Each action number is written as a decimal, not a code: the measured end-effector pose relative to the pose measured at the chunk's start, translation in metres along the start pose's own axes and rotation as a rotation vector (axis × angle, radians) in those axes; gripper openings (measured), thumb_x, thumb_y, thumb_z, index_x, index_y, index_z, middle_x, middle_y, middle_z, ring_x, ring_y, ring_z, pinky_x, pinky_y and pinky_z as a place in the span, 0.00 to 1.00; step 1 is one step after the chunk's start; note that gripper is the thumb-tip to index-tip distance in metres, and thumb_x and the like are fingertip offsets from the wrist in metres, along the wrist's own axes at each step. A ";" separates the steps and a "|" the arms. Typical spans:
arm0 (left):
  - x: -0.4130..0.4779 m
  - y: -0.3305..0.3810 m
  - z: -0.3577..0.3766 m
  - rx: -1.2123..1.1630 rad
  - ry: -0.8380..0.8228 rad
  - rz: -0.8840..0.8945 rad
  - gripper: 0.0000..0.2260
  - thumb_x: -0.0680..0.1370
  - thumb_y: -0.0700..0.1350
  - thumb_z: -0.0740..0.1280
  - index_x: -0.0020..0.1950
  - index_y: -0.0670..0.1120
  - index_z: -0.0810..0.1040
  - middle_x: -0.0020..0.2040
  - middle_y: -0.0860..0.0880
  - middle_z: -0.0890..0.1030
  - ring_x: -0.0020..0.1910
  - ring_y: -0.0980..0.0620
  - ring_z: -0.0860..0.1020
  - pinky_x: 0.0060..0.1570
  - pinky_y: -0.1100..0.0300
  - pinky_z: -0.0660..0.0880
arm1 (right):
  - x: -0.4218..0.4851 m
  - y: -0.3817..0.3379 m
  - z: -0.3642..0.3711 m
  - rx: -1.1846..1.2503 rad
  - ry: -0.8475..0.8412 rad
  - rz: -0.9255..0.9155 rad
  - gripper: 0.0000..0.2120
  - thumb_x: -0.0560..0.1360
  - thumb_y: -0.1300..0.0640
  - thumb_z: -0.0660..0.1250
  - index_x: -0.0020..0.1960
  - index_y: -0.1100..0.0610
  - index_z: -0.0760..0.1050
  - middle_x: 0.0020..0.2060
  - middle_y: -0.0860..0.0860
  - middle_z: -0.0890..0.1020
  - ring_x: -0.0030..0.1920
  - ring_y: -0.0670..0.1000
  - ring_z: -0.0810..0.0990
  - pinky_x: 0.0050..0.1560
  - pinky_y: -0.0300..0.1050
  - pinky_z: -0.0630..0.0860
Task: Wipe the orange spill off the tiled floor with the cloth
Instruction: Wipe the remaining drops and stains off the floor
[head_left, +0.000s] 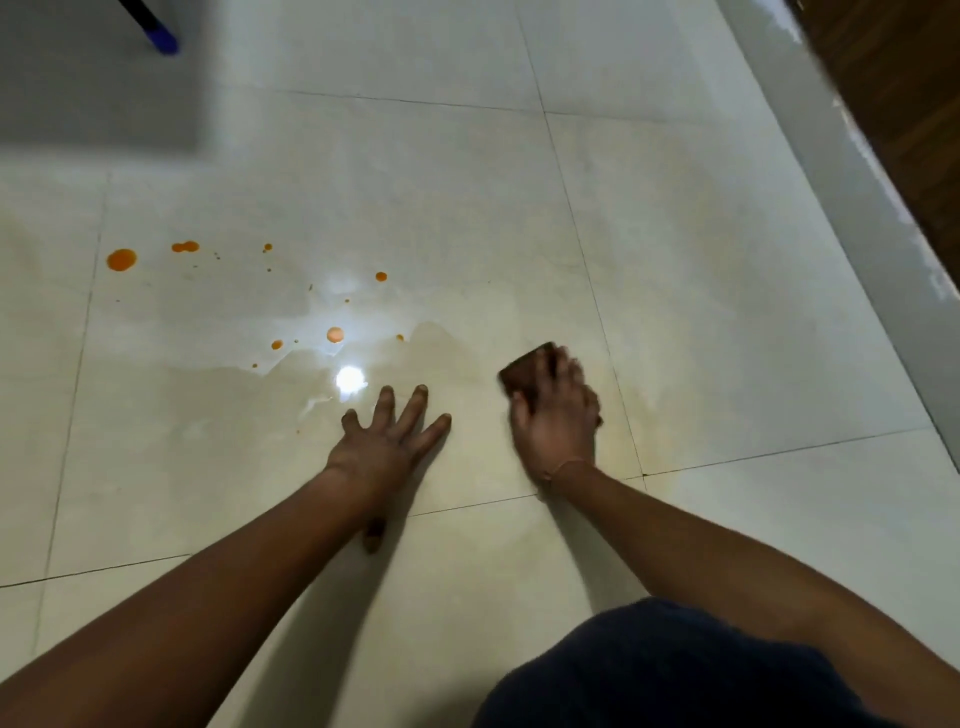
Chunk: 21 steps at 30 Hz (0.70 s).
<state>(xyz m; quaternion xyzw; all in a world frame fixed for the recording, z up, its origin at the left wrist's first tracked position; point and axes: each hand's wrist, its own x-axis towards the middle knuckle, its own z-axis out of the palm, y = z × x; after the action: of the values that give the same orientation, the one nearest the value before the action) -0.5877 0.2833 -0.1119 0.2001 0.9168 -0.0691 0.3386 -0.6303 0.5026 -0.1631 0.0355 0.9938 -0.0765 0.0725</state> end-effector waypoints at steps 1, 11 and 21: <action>-0.002 -0.004 0.002 -0.010 0.020 0.015 0.52 0.72 0.45 0.73 0.78 0.52 0.34 0.77 0.41 0.31 0.76 0.34 0.39 0.70 0.37 0.59 | -0.016 -0.009 0.003 -0.013 -0.045 -0.125 0.32 0.78 0.44 0.52 0.79 0.50 0.50 0.79 0.54 0.53 0.78 0.57 0.52 0.75 0.58 0.54; -0.067 -0.054 0.060 -0.301 0.248 -0.319 0.58 0.61 0.75 0.68 0.80 0.47 0.47 0.80 0.42 0.41 0.78 0.37 0.44 0.73 0.37 0.49 | 0.037 -0.097 0.005 0.013 -0.055 -0.284 0.32 0.74 0.45 0.55 0.76 0.52 0.61 0.77 0.56 0.59 0.75 0.60 0.58 0.70 0.59 0.59; -0.086 -0.060 0.063 -0.336 0.057 -0.586 0.55 0.67 0.73 0.64 0.78 0.46 0.38 0.79 0.42 0.41 0.77 0.38 0.47 0.73 0.38 0.54 | 0.040 -0.075 0.000 -0.014 -0.134 -0.603 0.33 0.74 0.44 0.58 0.78 0.50 0.57 0.78 0.54 0.59 0.76 0.57 0.58 0.72 0.58 0.60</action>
<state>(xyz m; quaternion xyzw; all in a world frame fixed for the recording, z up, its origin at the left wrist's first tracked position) -0.5156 0.1848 -0.1040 -0.1287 0.9431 -0.0060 0.3066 -0.6761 0.4313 -0.1579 -0.2667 0.9530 -0.0900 0.1121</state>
